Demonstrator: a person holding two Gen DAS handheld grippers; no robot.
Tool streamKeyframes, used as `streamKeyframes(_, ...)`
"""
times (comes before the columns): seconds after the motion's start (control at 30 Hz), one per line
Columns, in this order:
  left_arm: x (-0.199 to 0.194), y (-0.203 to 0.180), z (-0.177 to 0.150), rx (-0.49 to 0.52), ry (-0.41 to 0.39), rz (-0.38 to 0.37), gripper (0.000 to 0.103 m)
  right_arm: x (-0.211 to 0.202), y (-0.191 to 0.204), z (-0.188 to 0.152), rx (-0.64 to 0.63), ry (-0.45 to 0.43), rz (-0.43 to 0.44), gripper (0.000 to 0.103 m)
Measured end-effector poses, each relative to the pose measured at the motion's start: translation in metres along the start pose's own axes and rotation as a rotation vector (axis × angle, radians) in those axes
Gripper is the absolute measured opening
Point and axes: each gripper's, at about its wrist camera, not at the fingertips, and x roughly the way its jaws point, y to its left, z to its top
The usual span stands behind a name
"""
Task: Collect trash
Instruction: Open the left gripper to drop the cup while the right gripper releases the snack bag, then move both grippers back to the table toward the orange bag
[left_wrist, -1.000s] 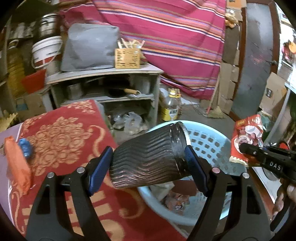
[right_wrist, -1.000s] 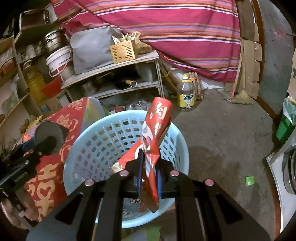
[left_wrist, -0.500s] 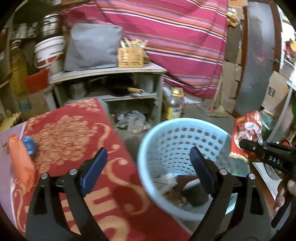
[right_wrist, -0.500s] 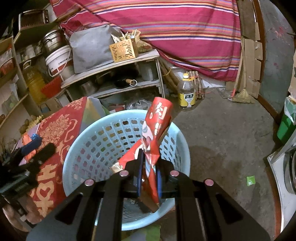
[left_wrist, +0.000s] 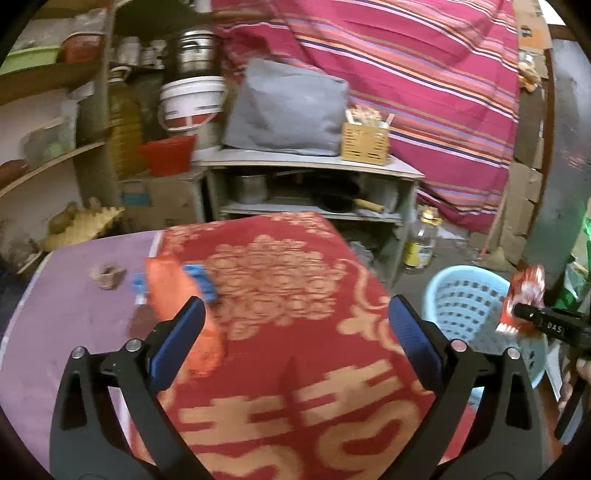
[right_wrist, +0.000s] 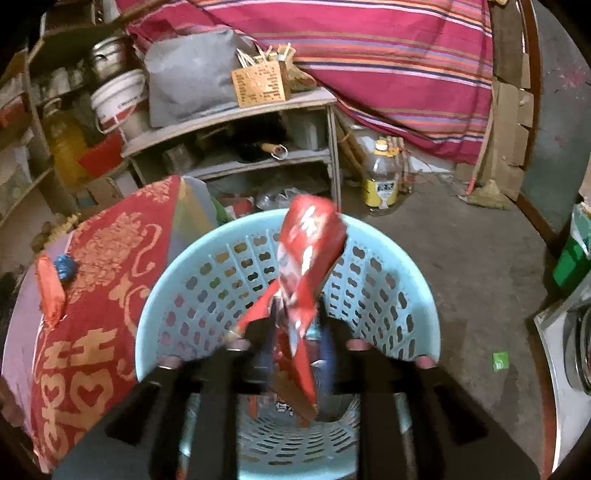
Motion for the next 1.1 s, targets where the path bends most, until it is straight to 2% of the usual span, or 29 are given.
streamKeyframes(0.03,-0.002,0.007,0.000,-0.004,-0.002,0.010,0.097,0.000,0.002,0.000,0.009,-0.005,-0.006,0.079)
streamKeyframes(0.2,-0.016,0.053,-0.001,-0.032,-0.013,0.072,0.097,-0.004,0.027,0.003,-0.006,-0.026,-0.047,0.079)
streamKeyframes(0.47,-0.029,0.128,-0.006,-0.114,-0.011,0.164,0.097,-0.020,0.091,0.006,-0.100,-0.116,-0.030,0.082)
streamKeyframes(0.63,-0.031,0.165,-0.013,-0.150,-0.004,0.209,0.097,-0.023,0.129,0.006,-0.139,-0.140,0.006,0.085)
streamKeyframes(1.1,-0.024,0.233,-0.028,-0.214,0.018,0.297,0.097,0.000,0.221,-0.006,-0.255,-0.114,0.085,0.085)
